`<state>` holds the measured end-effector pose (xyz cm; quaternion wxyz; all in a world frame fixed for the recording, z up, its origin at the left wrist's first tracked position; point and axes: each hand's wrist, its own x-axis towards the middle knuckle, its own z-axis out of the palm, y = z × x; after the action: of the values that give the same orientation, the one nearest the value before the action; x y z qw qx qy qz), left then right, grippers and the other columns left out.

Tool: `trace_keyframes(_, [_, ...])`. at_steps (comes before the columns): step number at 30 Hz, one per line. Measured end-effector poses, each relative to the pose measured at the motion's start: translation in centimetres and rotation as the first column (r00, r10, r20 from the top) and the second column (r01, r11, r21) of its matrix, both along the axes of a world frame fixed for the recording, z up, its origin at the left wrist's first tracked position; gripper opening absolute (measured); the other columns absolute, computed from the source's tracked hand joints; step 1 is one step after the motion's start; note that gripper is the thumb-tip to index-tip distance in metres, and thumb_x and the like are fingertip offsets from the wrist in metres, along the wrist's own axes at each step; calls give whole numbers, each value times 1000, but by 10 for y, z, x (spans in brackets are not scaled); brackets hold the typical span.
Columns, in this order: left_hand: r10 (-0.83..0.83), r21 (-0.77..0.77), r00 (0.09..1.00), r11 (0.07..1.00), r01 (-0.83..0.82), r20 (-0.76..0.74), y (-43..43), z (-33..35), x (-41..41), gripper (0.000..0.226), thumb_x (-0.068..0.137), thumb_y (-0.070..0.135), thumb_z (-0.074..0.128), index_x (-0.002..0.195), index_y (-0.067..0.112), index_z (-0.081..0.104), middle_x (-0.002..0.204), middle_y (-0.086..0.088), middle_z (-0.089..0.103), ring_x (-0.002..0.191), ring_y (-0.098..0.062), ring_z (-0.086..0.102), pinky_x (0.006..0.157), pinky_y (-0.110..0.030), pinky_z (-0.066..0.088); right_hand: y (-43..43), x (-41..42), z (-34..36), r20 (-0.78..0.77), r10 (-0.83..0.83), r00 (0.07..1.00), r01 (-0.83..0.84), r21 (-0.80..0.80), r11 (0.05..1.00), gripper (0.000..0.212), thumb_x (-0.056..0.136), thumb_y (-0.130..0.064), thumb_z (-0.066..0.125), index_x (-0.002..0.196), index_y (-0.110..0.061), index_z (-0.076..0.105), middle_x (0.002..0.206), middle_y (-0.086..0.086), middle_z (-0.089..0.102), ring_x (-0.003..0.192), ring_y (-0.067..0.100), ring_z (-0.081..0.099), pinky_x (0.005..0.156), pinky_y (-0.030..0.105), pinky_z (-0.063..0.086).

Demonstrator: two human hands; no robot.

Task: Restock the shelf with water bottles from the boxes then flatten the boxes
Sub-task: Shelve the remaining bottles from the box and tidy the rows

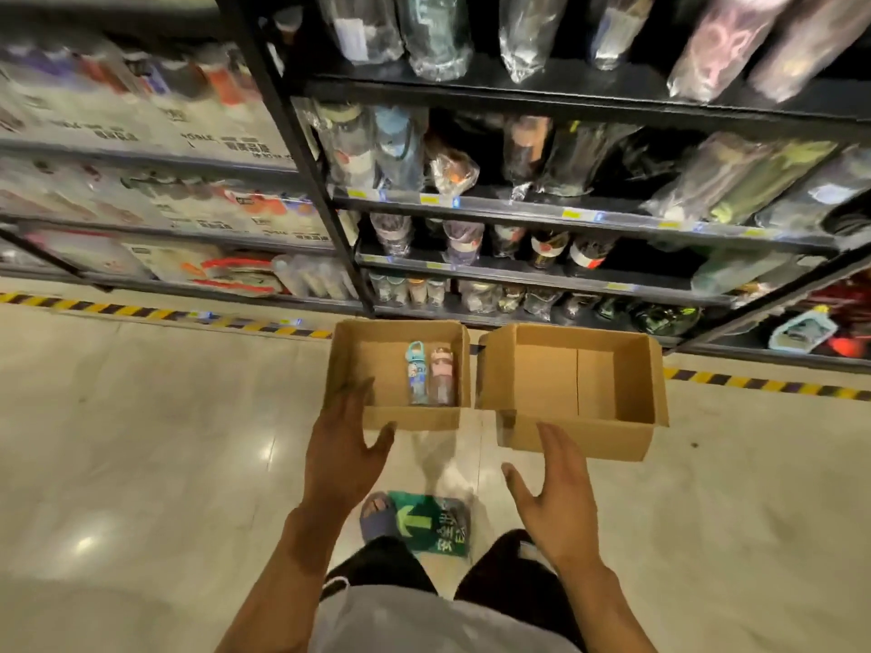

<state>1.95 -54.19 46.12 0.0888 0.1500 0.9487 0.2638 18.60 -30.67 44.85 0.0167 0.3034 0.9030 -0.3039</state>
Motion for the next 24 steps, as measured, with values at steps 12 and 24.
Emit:
trace_keyframes(12, [-5,-65,960,998,24,281,-20,-109,-81,68,91,45,72,150,19,49,146,-3,59,132,-24,56,105,-46,53,-26,-182,-125,173,131,976,-109,-129,986,67,96,-59,60,150,-23,43,150,5,52,135,25,50,109,41,49])
trace_keyframes(24, [30,-183,903,982,54,429,34,-489,-233,64,93,43,65,150,21,45,144,-2,56,126,-25,52,96,-45,55,18,-320,-518,270,256,928,-222,-152,963,77,89,-60,51,148,-12,44,144,15,52,128,36,50,92,47,52])
